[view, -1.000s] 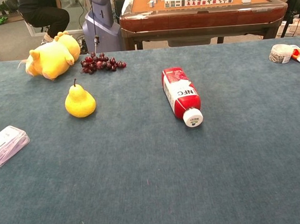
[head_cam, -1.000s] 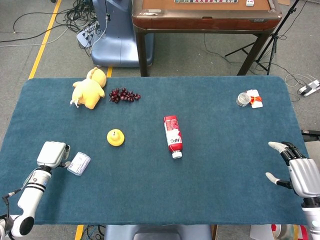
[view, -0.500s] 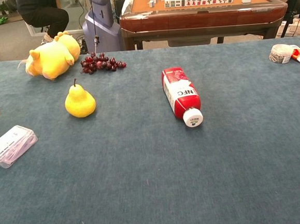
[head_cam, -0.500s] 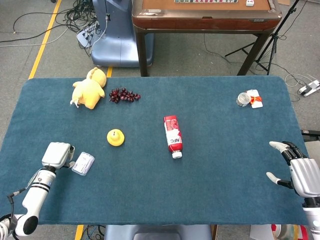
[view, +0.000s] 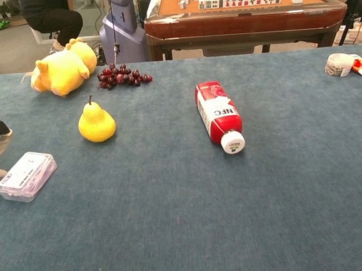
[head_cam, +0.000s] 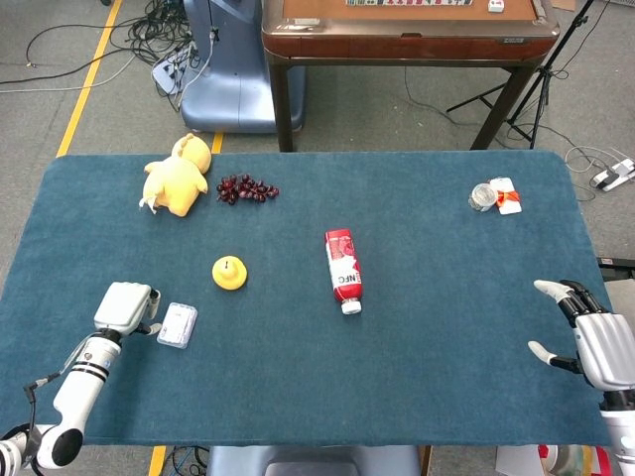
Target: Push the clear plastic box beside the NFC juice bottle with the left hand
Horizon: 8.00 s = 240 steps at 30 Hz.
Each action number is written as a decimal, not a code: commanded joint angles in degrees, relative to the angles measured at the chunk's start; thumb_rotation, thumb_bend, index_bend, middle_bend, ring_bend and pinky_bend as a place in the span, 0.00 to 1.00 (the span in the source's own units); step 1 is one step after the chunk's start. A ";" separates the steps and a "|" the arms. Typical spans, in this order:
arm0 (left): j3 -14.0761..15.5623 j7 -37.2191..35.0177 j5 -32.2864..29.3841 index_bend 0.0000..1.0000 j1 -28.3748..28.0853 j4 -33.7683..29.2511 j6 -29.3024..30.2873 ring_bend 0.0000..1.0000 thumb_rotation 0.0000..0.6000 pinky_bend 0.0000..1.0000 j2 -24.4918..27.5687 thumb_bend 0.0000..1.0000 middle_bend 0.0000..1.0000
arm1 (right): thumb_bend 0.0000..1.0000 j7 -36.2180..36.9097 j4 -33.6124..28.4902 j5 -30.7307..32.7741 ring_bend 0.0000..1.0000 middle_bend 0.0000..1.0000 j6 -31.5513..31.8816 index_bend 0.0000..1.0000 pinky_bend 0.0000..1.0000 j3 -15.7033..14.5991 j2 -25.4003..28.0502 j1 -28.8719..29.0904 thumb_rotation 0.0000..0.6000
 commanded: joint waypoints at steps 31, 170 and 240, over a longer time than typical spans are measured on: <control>-1.59 2.47 -2.31 0.76 -3.08 -2.23 -0.03 1.00 1.00 1.00 -4.31 0.00 1.00 | 0.01 0.99 -0.06 -0.04 0.16 0.27 0.45 0.23 0.49 0.25 0.63 -0.13 1.00; 0.46 21.21 -8.40 0.83 -10.28 -15.64 6.12 1.00 1.00 1.00 -9.33 0.00 1.00 | 0.01 3.73 -1.14 -1.55 0.16 0.27 2.39 0.23 0.49 0.14 2.35 -0.71 1.00; -8.02 25.46 -17.56 0.83 -19.05 -1.69 9.49 1.00 1.00 1.00 -25.38 0.00 1.00 | 0.01 6.47 -1.61 -1.57 0.16 0.27 3.88 0.23 0.49 0.72 3.91 -1.56 1.00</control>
